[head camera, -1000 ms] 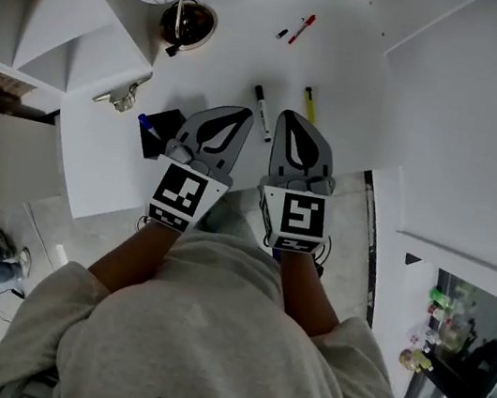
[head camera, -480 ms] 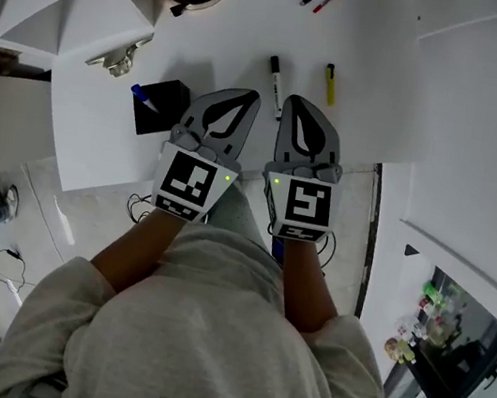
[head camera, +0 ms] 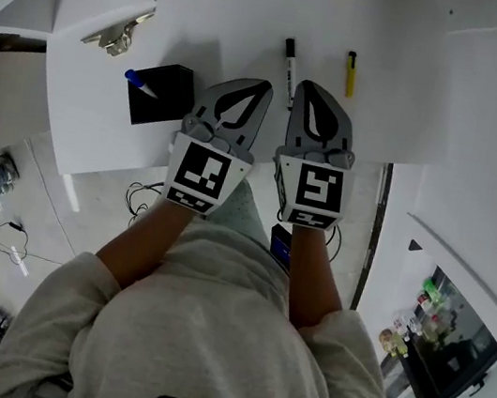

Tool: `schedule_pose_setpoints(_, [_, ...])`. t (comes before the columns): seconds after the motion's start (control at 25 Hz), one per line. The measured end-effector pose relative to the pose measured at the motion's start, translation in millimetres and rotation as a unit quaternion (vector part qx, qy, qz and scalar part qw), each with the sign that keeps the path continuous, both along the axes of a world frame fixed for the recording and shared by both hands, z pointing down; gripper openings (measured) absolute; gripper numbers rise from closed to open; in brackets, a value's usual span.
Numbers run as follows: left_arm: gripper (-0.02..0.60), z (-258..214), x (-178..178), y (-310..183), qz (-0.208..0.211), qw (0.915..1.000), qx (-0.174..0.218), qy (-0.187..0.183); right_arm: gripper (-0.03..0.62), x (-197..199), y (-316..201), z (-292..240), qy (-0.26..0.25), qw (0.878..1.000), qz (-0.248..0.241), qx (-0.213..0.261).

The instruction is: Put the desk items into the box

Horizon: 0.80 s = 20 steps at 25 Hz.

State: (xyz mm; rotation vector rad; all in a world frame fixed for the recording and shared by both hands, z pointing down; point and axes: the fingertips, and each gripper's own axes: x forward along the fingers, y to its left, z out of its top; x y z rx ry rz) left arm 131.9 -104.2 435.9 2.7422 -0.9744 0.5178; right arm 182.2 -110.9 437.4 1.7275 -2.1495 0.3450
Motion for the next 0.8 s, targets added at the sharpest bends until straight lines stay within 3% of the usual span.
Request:
schedule_pose_setpoints(0.48, [0.004, 39, 7, -14, -0.011, 0.9994, -0.032, -0.008, 0.02, 6, -15, 42, 0.013, 0.999, -0.009, -0.038])
schedule_pose_setpoints(0.68, [0.005, 48, 8, -20, -0.016, 0.9989, -0.044, -0.01, 0.023, 3, -20, 68, 0.01, 0.995, -0.025, -0.093])
schedule_pose_setpoints(0.72, [0.005, 49, 8, -21, -0.017, 0.9989, -0.043, -0.011, 0.034, 2, -21, 74, 0.007, 0.994, -0.026, -0.108])
schedule_pose_setpoints(0.8, [0.005, 50, 9, -21, -0.013, 0.999, -0.042, -0.013, 0.115, 2, -21, 87, 0.002, 0.99, -0.024, -0.142])
